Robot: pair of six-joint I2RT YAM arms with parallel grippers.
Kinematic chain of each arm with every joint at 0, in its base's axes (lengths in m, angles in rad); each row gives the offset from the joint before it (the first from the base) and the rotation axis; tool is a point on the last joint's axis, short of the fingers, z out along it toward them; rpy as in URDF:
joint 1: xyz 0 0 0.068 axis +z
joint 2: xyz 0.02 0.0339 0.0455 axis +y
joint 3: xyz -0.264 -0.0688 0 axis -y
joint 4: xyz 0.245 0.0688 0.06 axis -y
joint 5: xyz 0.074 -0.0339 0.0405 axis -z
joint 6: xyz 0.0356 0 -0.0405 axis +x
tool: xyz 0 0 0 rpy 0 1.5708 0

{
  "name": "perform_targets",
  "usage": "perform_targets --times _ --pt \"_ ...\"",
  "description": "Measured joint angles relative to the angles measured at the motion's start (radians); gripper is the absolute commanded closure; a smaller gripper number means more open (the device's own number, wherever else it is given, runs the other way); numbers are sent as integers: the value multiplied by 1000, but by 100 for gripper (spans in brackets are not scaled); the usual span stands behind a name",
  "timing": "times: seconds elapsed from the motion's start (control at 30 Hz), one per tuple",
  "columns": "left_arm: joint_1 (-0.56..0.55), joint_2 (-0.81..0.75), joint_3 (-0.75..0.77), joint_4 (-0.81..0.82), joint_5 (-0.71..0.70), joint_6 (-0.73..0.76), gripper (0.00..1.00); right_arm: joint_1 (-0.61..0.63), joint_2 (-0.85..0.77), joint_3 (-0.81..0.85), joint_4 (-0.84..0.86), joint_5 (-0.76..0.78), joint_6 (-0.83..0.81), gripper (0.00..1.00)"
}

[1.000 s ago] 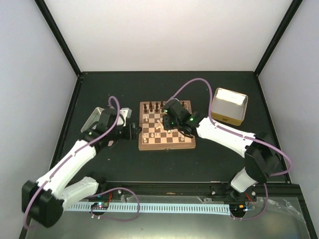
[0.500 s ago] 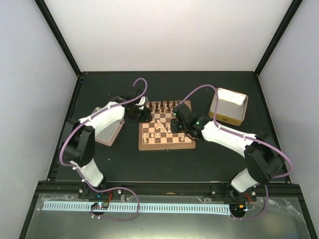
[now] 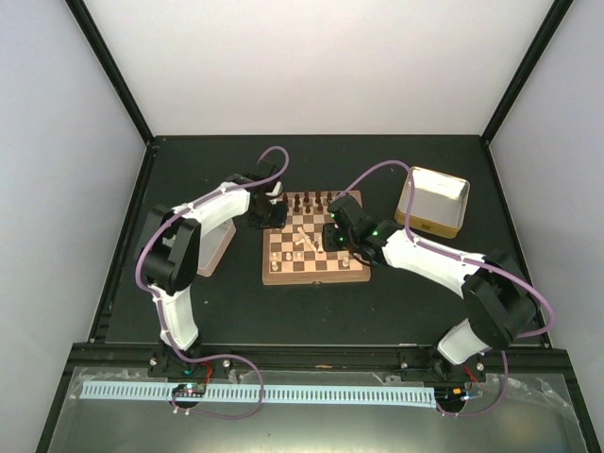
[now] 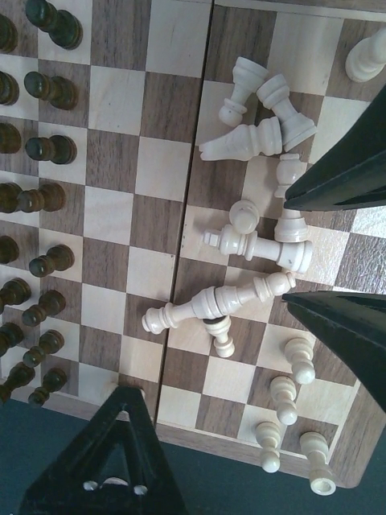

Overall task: Set up the chess pieces on the board
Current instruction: Pick up the chess piece from the chessboard.

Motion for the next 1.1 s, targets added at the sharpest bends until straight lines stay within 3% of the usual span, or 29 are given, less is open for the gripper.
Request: perform_targets --times 0.27,0.5,0.87,1.1 --pt "0 63 74 -21 -64 0 61 0 0 0 0 -12 -13 70" --pt "0 108 102 -41 -87 1 67 0 1 0 -2 -18 -19 70" --pt "0 112 104 -55 -92 9 86 0 1 0 -3 -2 -18 71" --pt "0 74 46 -6 -73 6 86 0 0 -3 23 -36 -31 70"
